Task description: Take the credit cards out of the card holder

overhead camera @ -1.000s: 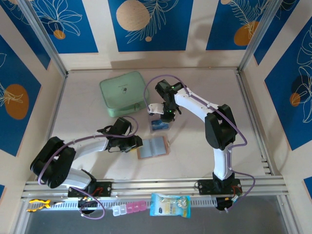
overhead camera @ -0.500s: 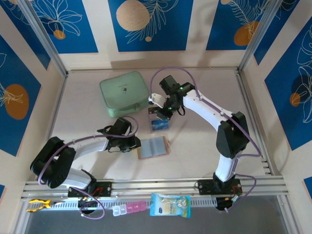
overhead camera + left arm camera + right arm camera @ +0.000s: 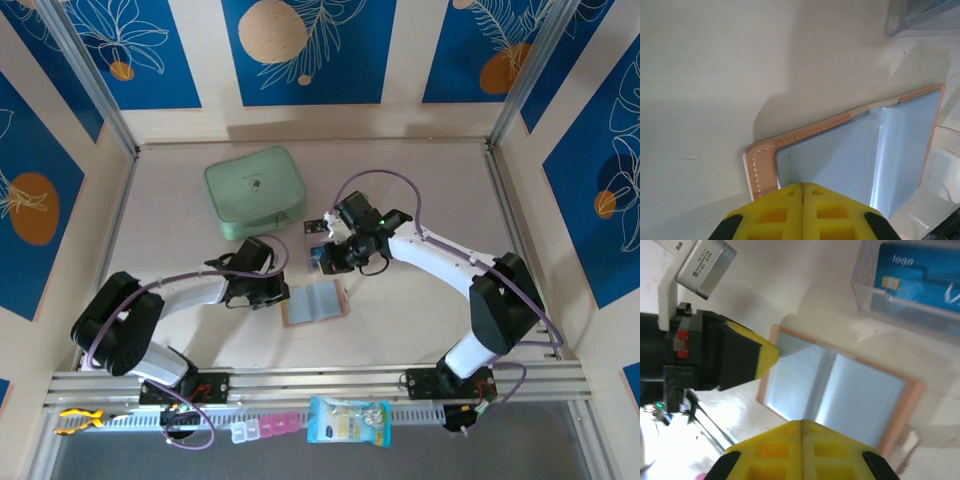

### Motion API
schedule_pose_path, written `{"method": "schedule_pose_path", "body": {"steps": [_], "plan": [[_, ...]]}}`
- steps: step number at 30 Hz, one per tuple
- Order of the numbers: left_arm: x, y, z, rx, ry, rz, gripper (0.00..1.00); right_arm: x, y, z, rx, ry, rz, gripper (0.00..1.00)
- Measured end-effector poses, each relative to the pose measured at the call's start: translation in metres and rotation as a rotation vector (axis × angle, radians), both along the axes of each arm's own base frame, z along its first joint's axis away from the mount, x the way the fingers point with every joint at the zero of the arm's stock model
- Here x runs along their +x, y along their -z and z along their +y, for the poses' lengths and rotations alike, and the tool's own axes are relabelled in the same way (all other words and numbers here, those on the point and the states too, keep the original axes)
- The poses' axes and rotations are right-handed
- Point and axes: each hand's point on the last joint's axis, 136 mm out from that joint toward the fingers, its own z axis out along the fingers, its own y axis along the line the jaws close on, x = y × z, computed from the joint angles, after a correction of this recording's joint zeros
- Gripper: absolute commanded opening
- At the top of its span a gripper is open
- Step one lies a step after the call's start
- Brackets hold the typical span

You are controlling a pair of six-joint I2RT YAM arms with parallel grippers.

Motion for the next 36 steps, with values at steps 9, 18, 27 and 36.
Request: {"method": "schedule_pose_path", "body": {"steps": [9, 18, 27, 36], "plan": [[0.001, -0.015, -0.002, -0.028, 0.002, -0.031, 0.00, -0.035, 0.006, 0.037, 0.030, 0.079, 0.125, 0.25], [-0.019, 0.002, 0.009, -0.012, 0.002, 0.025, 0.00, -0.042, 0.051, 0.048, -0.048, 0.104, 0.234, 0.26], [-0.021, 0.009, 0.010, -0.001, 0.004, 0.046, 0.00, -0.044, 0.072, 0.063, -0.064, 0.083, 0.300, 0.22], [-0.021, 0.010, 0.010, -0.002, 0.004, 0.045, 0.00, -0.047, 0.088, 0.061, -0.109, 0.085, 0.322, 0.27]]}}
